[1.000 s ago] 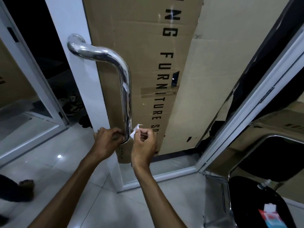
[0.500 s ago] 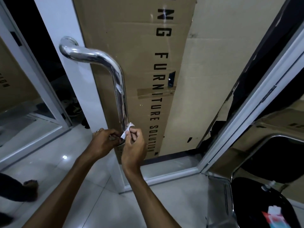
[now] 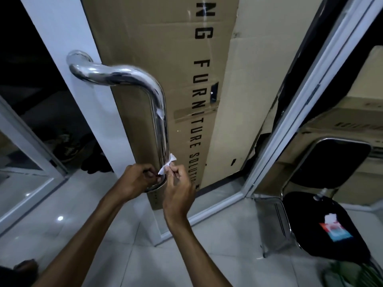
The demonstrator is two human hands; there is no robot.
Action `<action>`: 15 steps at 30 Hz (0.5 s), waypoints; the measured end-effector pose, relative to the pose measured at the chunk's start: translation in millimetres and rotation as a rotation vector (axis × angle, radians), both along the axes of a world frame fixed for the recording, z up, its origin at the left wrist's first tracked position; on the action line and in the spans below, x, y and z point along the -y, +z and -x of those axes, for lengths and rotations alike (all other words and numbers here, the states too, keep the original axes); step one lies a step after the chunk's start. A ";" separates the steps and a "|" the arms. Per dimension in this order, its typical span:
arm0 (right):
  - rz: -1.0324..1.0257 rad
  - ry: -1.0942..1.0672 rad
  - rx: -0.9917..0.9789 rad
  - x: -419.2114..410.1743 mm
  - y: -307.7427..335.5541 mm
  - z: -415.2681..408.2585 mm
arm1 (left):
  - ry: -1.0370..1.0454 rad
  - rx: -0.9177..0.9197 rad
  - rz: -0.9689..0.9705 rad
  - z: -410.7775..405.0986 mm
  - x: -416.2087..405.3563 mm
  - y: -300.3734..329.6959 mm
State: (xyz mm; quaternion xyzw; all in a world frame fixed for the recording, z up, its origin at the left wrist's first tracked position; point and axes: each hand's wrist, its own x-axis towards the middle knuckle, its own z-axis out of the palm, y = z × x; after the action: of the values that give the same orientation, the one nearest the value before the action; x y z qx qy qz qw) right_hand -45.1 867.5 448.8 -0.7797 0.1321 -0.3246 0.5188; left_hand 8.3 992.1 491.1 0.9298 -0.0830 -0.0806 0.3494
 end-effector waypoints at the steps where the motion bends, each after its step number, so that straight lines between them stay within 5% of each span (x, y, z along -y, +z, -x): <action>1: 0.009 -0.037 0.003 -4.5 -1.1 2.2 | -0.016 0.000 0.006 -1.5 -2.2 0.2; 15: -0.081 -0.197 0.039 -32.3 17.3 3.6 | -0.097 -0.023 0.105 -11.4 -12.3 -13.0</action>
State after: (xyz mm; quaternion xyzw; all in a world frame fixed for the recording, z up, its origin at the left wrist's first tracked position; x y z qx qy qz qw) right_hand -48.7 899.8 466.1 -0.7348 0.2112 -0.3837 0.5179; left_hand 19.7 1004.4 478.1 0.9041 -0.1280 -0.1036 0.3944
